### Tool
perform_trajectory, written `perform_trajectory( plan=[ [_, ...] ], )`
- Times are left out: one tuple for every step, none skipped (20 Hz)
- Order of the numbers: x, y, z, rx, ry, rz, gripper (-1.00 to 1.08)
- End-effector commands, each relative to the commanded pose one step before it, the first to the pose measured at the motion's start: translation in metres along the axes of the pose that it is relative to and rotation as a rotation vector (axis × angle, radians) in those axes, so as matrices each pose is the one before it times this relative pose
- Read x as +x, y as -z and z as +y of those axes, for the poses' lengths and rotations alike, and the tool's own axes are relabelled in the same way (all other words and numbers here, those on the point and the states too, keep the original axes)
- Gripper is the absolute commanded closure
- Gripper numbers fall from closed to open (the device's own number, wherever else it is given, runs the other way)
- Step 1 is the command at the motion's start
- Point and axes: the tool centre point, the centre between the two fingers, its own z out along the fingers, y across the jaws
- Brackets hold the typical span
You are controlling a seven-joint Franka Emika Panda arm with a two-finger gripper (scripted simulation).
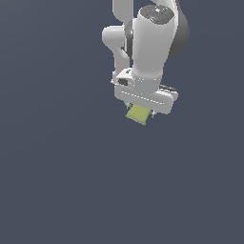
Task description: Pick up the object and move it to a goal position.
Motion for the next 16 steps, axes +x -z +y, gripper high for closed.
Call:
perform_trajectory(
  plan=[
    [-0.01029, 0.02907, -0.01121, -0.0002, -0.00052, 0.00091, 1.08],
    [-0.00386, 0.01116, -0.00459, 0.0, 0.0, 0.0, 1.08],
    [-0.00383, 0.01111, -0.0046, 0.0, 0.0, 0.0, 1.08],
    [-0.00377, 0.011, -0.00458, 0.0, 0.0, 0.0, 1.08],
    [-0.00371, 0.01089, -0.00457, 0.0, 0.0, 0.0, 1.08],
    [-0.00365, 0.01079, -0.00457, 0.0, 0.0, 0.0, 1.08],
    [-0.00355, 0.01057, -0.00452, 0.0, 0.0, 0.0, 1.08],
    [-0.0034, 0.01021, -0.0044, 0.0, 0.0, 0.0, 1.08],
    [-0.00319, 0.00967, -0.00421, 0.0, 0.0, 0.0, 1.08],
    [-0.00295, 0.00905, -0.00398, 0.0, 0.0, 0.0, 1.08],
    [-0.00273, 0.00844, -0.00376, 0.0, 0.0, 0.0, 1.08],
    [-0.00245, 0.00774, -0.00357, 0.00032, 0.00037, -0.00049, 1.08],
    [-0.00229, 0.00726, -0.0033, 0.0, 0.0, 0.0, 1.08],
    [-0.002, 0.00665, -0.00302, 0.00044, 0.00027, -0.00046, 1.08],
    [-0.00188, 0.00613, -0.00284, 0.0, 0.0, 0.0, 1.08],
    [-0.00168, 0.00557, -0.00262, 0.0, 0.0, 0.0, 1.08]
  ],
)
